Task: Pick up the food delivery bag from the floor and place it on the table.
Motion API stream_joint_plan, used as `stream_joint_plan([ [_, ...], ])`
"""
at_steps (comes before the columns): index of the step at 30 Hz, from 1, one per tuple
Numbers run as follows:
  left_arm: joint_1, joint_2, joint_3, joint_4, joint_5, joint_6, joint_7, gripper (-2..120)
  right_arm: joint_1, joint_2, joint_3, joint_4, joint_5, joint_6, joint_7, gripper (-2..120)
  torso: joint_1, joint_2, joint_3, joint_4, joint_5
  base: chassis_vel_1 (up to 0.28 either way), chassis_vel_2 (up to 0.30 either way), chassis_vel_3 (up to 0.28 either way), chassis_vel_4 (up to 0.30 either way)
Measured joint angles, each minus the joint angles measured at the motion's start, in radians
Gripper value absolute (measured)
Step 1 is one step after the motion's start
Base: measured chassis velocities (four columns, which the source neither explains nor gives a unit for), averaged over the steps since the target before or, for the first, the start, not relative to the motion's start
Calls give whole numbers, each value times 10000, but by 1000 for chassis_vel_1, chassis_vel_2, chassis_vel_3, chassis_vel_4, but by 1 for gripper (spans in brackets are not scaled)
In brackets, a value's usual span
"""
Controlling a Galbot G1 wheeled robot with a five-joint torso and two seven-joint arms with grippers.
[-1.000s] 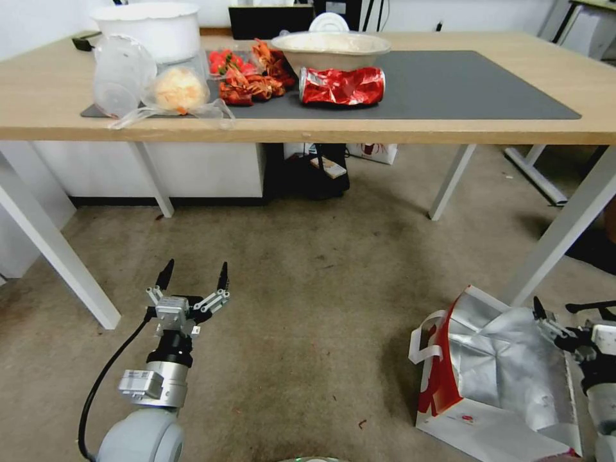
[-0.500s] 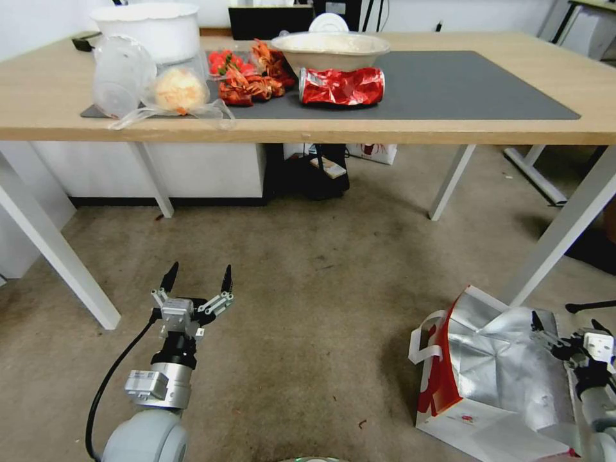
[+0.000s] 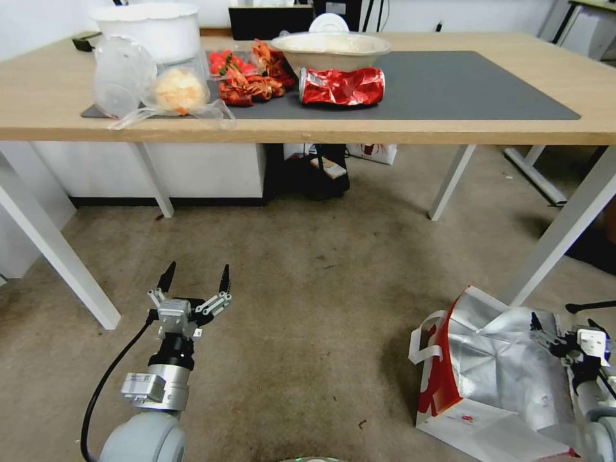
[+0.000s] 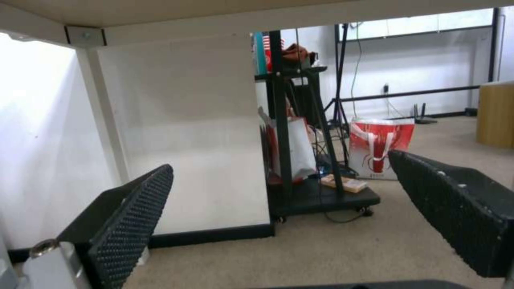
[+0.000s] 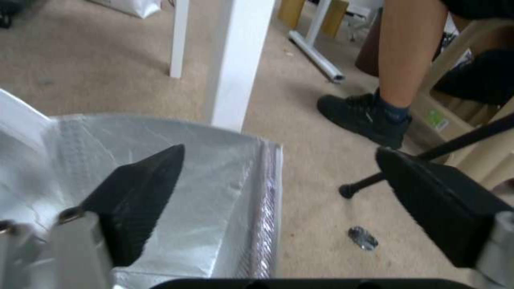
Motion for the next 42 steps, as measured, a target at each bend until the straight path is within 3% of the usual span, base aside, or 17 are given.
stream_joint_plan([
  [10, -23, 12, 3, -14, 1, -2, -23, 100, 44, 66, -119, -193, 345, -365, -64, 50, 0, 0, 0, 0, 0, 0, 0, 0, 0],
  [17, -33, 14, 4, -5, 4, -2, -29, 100, 12, 103, -123, -206, 440, -382, -72, 30, 0, 2, 0, 0, -1, 0, 0, 0, 0],
  [23, -49, 14, 24, 79, 59, -24, -34, 100, -38, 197, -122, -173, 533, -357, -90, 3, 0, 2, 0, 1, -1, 0, 0, 0, 0],
  [33, -13, -16, 32, 43, 123, -35, -51, 100, -82, 283, -133, -120, 595, -245, -110, 0, 0, 2, -1, 0, 0, 0, 0, 0, 0],
  [42, 41, -22, 23, -4, 107, -31, -95, 100, -524, 367, -296, 1116, 1444, -265, -296, 0, 0, 2, 0, 1, -1, 0, 0, 0, 0],
])
